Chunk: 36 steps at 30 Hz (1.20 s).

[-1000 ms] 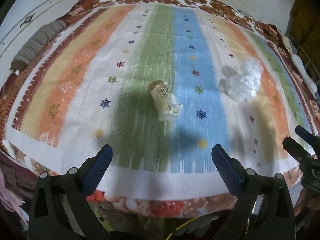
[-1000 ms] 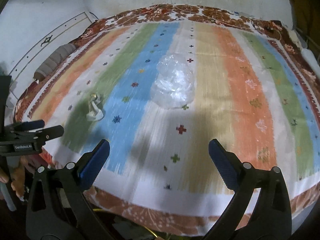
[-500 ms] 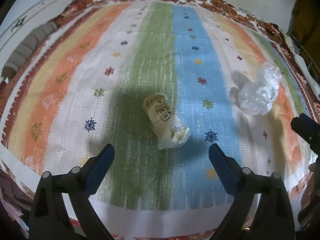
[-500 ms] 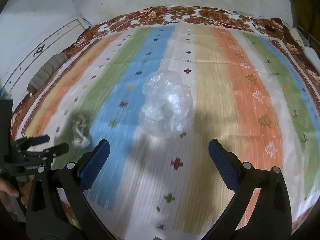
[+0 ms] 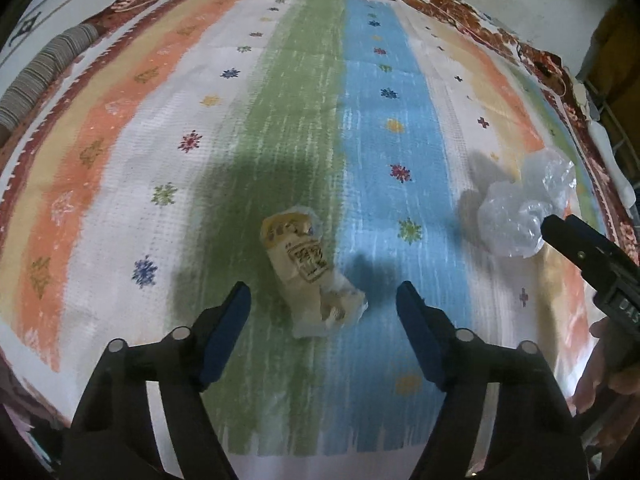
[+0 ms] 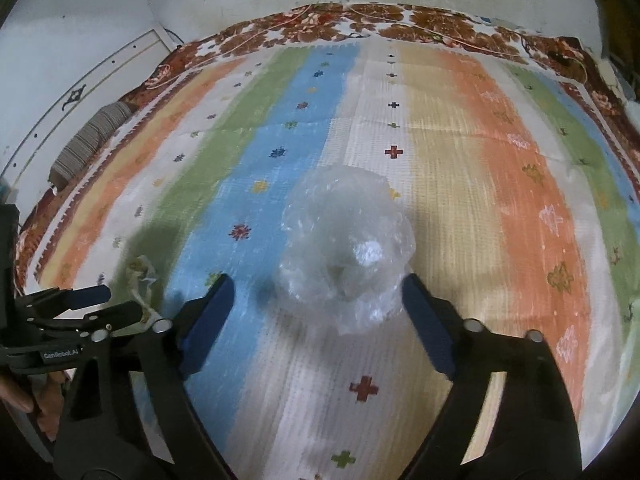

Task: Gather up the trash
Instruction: 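Move both open grippers back toward the gold wrapper and clear plastic, then grasp the gold-foil wrapper with the left gripper while the right grasps the clear plastic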

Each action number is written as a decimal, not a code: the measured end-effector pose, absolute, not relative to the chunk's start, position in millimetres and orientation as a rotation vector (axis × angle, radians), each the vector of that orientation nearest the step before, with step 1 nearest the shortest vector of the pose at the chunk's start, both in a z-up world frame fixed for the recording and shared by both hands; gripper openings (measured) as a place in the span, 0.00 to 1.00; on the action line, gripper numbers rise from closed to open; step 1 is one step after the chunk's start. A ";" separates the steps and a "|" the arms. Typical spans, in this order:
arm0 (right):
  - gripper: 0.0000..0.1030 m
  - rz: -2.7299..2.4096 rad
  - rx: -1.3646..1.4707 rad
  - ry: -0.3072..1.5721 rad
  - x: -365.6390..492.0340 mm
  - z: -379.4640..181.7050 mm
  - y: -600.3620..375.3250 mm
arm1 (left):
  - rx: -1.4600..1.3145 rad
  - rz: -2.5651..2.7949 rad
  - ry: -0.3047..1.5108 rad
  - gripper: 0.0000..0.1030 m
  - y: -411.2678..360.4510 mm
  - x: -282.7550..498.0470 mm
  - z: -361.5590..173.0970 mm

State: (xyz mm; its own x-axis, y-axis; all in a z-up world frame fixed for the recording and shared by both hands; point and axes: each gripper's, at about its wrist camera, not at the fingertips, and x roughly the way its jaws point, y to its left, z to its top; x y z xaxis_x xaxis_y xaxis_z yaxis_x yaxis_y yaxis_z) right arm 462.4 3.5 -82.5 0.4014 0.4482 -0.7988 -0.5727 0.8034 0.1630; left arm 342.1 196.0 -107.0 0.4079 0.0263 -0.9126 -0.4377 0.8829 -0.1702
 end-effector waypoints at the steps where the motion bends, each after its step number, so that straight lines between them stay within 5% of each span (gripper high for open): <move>1: 0.73 0.647 -0.141 0.969 465.3 -84.5 3.9 | -0.432 0.302 1.120 0.65 198.1 343.7 -109.8; 3: 0.69 0.641 -0.121 1.000 472.0 -91.0 2.4 | -0.442 0.298 1.130 0.52 199.1 346.8 -113.8; 6: 0.49 0.611 -0.162 1.015 473.2 -97.6 3.8 | -0.376 0.258 1.130 0.23 190.7 349.3 -118.1; 9: 0.42 0.641 -0.169 1.010 468.3 -97.4 5.7 | -0.282 0.241 1.141 0.07 182.1 348.1 -117.7; 36: 0.36 0.696 -0.151 0.956 365.2 -20.8 -56.1 | -0.435 0.096 0.967 0.03 138.3 281.2 -15.3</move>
